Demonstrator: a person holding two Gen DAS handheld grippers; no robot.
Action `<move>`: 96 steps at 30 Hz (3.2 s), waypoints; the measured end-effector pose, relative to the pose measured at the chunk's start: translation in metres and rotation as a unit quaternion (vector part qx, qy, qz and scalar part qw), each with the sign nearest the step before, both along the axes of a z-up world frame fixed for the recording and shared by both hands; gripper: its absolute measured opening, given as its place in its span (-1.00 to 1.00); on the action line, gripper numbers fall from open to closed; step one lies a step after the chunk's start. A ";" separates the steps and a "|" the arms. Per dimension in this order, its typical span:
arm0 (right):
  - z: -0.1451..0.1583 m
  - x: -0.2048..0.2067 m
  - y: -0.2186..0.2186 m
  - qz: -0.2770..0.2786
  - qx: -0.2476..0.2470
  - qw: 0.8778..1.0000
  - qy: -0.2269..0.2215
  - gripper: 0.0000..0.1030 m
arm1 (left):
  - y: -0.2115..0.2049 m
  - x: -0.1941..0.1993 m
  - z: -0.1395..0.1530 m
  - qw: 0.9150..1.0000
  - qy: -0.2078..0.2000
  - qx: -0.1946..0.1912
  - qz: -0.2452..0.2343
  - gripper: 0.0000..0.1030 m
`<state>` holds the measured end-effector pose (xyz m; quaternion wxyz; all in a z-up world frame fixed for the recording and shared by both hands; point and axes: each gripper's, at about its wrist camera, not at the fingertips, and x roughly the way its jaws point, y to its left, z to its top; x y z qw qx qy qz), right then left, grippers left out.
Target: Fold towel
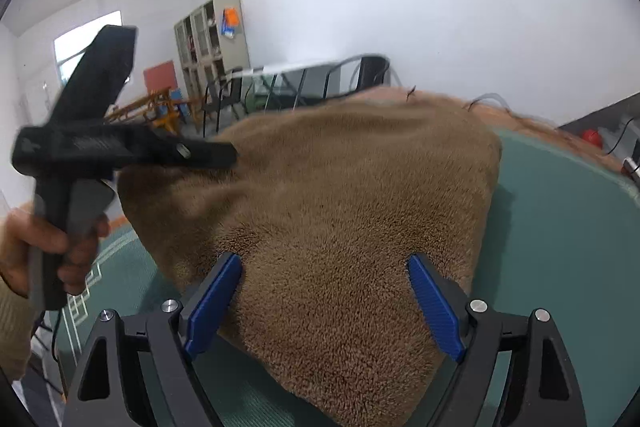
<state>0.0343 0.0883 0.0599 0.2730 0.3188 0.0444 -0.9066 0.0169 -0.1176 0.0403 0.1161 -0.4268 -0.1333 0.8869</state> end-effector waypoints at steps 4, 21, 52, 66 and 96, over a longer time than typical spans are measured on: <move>-0.011 -0.003 0.007 0.009 -0.011 1.000 -0.008 0.73 | -0.005 -0.001 -0.017 1.000 -0.008 0.010 -0.002 1.00; -0.017 -0.004 0.009 0.021 -0.011 1.000 0.002 0.96 | 0.048 -0.136 0.063 0.992 -0.050 -0.021 -0.111 1.00; -0.018 -0.001 0.011 0.026 -0.017 1.000 -0.001 0.98 | -0.022 -0.119 0.014 0.978 -0.129 0.127 -0.106 1.00; -0.014 0.001 0.023 0.031 -0.041 0.999 -0.001 0.98 | -0.026 -0.117 -0.034 0.964 -0.160 0.173 -0.122 1.00; -0.046 -0.143 0.084 -0.020 -0.239 0.932 -0.271 0.98 | -0.020 -0.125 -0.041 0.936 -0.156 0.215 -0.230 0.98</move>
